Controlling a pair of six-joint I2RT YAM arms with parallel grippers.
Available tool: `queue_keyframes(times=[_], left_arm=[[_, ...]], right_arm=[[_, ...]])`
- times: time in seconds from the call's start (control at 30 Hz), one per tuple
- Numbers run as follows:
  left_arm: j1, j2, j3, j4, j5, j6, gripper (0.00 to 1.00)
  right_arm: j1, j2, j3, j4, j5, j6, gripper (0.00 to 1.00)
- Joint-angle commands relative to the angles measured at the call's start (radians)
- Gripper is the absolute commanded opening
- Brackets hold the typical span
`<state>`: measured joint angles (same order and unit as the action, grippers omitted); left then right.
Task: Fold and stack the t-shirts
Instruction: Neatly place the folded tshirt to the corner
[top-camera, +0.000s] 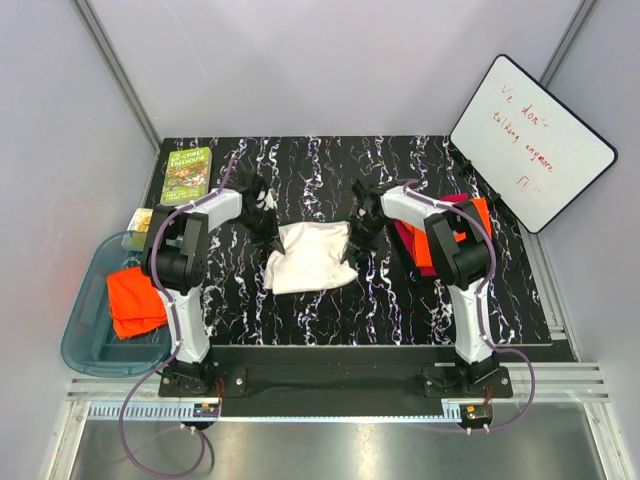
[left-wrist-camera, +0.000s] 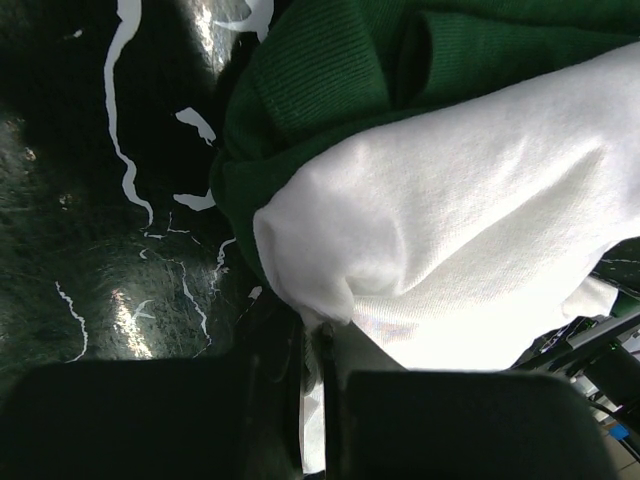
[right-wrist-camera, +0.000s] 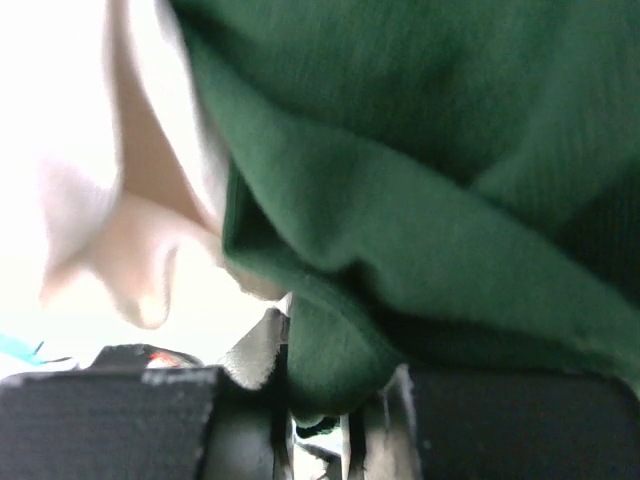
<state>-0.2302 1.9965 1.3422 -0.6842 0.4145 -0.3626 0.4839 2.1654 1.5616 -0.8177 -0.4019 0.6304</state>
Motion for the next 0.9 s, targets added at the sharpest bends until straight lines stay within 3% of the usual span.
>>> queue_keyframes(times=[0.0, 0.03, 0.07, 0.13, 0.2, 0.3, 0.6, 0.87], left_arm=[[0.000, -0.019, 0.021, 0.000, -0.042, 0.030, 0.20], [0.000, -0.024, 0.021, -0.001, -0.040, 0.031, 0.23], [0.000, -0.027, 0.023, -0.005, -0.039, 0.034, 0.35], [0.000, -0.031, 0.032, -0.009, -0.030, 0.037, 0.46], [0.000, -0.027, 0.040, -0.011, -0.019, 0.036, 0.74], [0.000, -0.016, 0.070, -0.018, -0.017, 0.037, 0.98], [0.000, 0.010, 0.112, -0.052, -0.034, 0.060, 0.99], [-0.001, 0.025, 0.089, -0.054, -0.046, 0.060, 0.99]], right_arm=[[0.018, -0.079, 0.017, -0.032, 0.214, -0.078, 0.02], [0.018, -0.114, 0.015, -0.053, 0.234, -0.089, 0.02], [0.018, -0.131, 0.015, -0.063, 0.254, -0.109, 0.02], [0.018, -0.189, 0.012, -0.086, 0.311, -0.132, 0.02], [0.018, -0.228, 0.011, -0.103, 0.383, -0.159, 0.02], [0.018, -0.291, 0.017, -0.127, 0.465, -0.196, 0.02], [0.012, -0.343, 0.130, -0.228, 0.531, -0.236, 0.04], [-0.074, -0.464, 0.170, -0.290, 0.586, -0.238, 0.05]])
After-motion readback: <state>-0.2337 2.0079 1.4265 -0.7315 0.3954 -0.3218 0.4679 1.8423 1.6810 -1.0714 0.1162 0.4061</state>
